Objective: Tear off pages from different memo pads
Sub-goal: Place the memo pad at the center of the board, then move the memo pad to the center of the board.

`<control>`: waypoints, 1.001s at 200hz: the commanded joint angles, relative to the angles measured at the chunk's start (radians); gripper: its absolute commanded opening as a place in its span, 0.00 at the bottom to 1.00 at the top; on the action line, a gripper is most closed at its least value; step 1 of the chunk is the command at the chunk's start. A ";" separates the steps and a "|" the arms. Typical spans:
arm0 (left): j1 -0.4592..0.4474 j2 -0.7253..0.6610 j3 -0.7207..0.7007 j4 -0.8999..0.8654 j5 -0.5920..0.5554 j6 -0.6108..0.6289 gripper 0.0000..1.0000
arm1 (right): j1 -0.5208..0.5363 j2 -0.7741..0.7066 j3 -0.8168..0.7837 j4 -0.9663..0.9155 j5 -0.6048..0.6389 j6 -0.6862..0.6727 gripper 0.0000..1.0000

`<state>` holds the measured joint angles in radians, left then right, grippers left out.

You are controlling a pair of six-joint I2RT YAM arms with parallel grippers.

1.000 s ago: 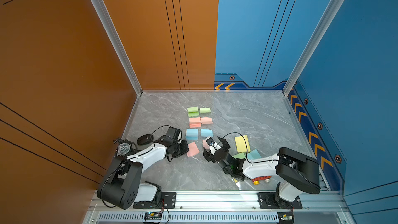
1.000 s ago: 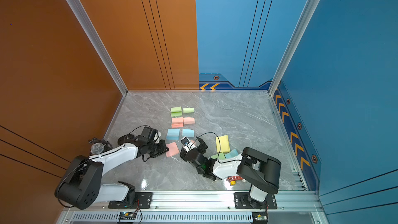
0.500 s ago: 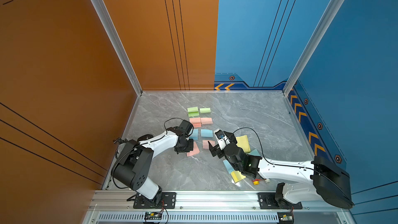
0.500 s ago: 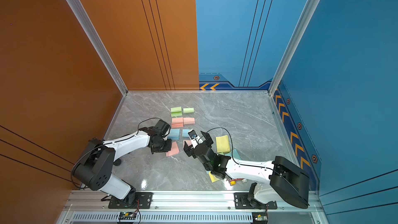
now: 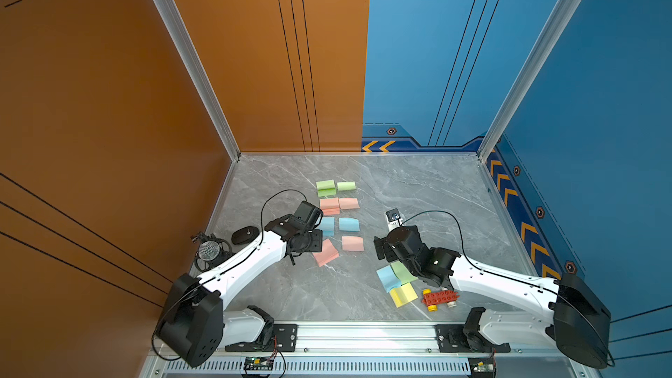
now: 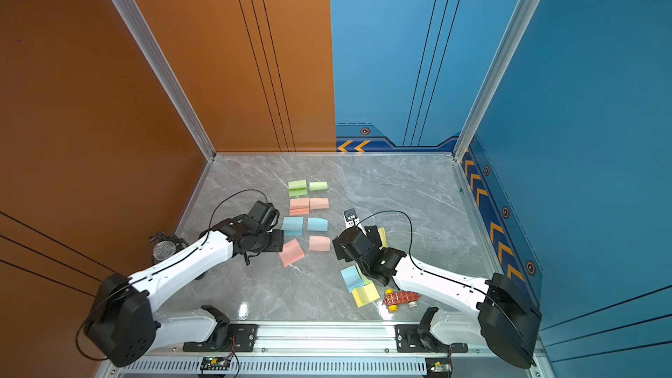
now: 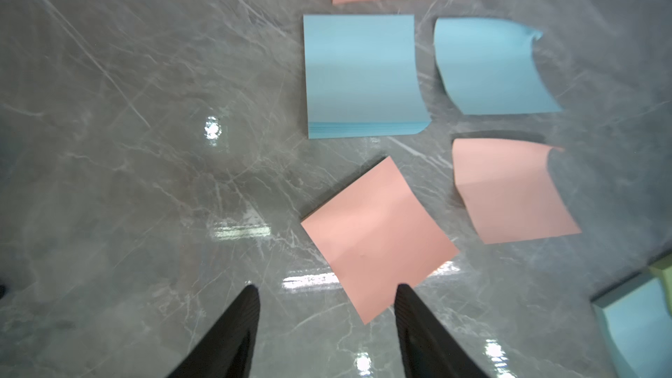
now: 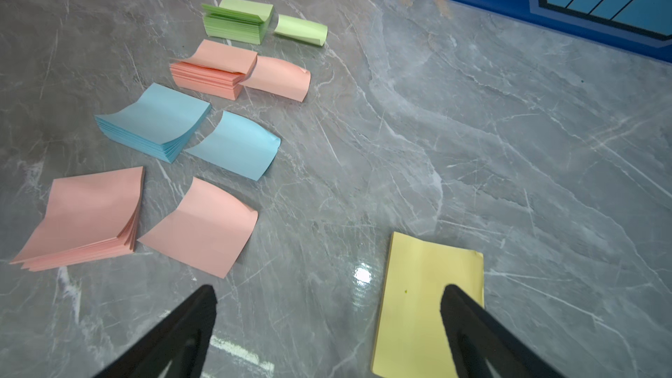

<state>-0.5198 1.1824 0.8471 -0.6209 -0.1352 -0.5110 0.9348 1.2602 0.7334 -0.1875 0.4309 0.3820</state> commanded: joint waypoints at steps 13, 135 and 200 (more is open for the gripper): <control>-0.085 -0.186 -0.062 -0.037 -0.061 -0.120 0.63 | -0.035 0.078 0.052 -0.213 -0.181 0.108 0.93; -0.471 -0.188 -0.065 -0.031 -0.193 -0.201 0.63 | 0.034 0.225 0.032 -0.279 -0.344 0.260 0.82; -0.503 -0.195 -0.085 -0.031 -0.228 -0.210 0.62 | 0.123 0.234 0.027 -0.326 -0.285 0.300 0.81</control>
<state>-1.0019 0.9958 0.7769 -0.6331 -0.3210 -0.7059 1.0416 1.4879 0.7696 -0.4637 0.1101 0.6422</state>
